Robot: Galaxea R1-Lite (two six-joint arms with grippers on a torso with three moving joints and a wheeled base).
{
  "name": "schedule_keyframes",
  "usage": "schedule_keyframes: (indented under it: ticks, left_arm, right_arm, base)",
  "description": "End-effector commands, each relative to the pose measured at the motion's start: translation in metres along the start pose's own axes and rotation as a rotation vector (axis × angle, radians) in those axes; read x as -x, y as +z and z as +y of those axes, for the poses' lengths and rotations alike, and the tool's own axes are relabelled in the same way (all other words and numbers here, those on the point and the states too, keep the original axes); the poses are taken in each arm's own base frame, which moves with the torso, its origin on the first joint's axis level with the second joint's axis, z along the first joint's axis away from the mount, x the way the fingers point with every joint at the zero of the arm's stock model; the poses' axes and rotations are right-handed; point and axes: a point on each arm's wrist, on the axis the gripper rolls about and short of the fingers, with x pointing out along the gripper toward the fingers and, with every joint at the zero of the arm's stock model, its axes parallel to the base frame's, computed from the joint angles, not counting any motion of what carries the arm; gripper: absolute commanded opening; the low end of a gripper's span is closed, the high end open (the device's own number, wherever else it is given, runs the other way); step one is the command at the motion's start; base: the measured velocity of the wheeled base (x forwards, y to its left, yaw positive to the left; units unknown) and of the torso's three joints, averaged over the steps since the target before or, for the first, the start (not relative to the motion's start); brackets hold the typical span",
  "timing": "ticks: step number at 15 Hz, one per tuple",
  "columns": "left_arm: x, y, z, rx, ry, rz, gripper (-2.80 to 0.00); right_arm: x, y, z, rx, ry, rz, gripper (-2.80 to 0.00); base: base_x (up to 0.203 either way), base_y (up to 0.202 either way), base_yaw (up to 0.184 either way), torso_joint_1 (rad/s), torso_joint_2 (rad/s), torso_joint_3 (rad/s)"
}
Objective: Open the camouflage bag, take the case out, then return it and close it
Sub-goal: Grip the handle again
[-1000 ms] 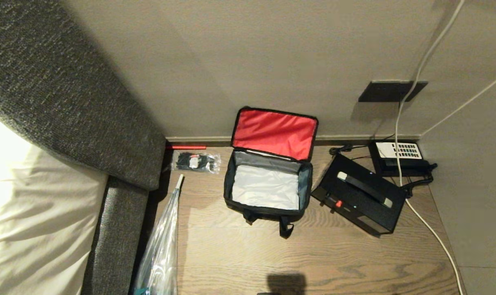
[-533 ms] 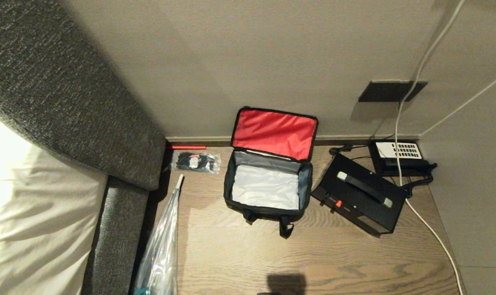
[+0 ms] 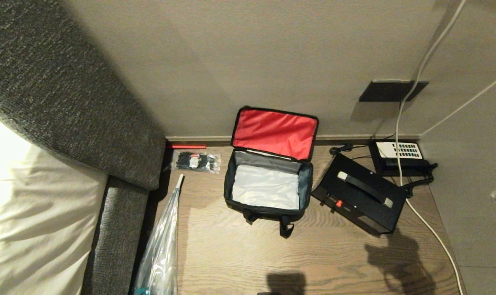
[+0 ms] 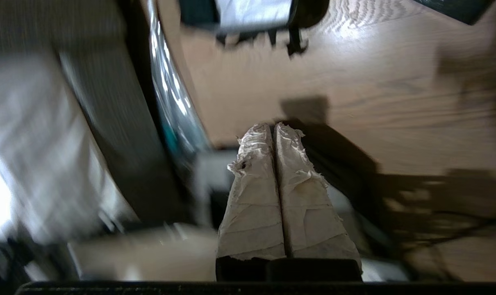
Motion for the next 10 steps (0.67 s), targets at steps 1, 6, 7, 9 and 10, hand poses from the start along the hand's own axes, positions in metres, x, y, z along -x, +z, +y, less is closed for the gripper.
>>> schedule_keyframes:
  ticks: [1, 6, 7, 9, 10]
  left_arm:
    - [0.0, -0.001, 0.0, 0.0, 0.001, 0.0, -2.8]
    - [0.0, -0.001, 0.0, 0.0, 0.0, 0.001, -2.8]
    - [0.0, -0.001, 0.0, 0.0, 0.001, 0.001, -2.8]
    - [0.0, -0.001, 0.0, 0.0, 0.0, 0.0, -2.8]
    - [0.0, -0.001, 0.0, 0.0, 0.0, 0.002, -2.8]
  right_arm:
    - [-0.114, 0.05, -0.033, -0.104, -0.05, 0.087, -2.8]
    - [-0.203, 0.048, -0.084, 0.028, -0.194, 0.11, -2.45]
    - [-0.228, 0.04, -0.1, 0.05, -0.259, 0.165, 0.0]
    - [-0.264, 0.024, -0.121, 0.138, -0.433, 0.224, 0.0]
    - [-0.279, 0.021, -0.123, 0.217, -0.561, 0.217, 0.0]
  base:
    - [0.0, 0.0, 0.0, 0.0, 0.0, 0.0]
    - [0.0, 0.0, 0.0, 0.0, 0.0, 0.0]
    - [0.0, 0.0, 0.0, 0.0, 0.0, 0.0]
    - [0.0, 0.0, 0.0, 0.0, 0.0, 0.0]
    - [0.0, 0.0, 0.0, 0.0, 0.0, 0.0]
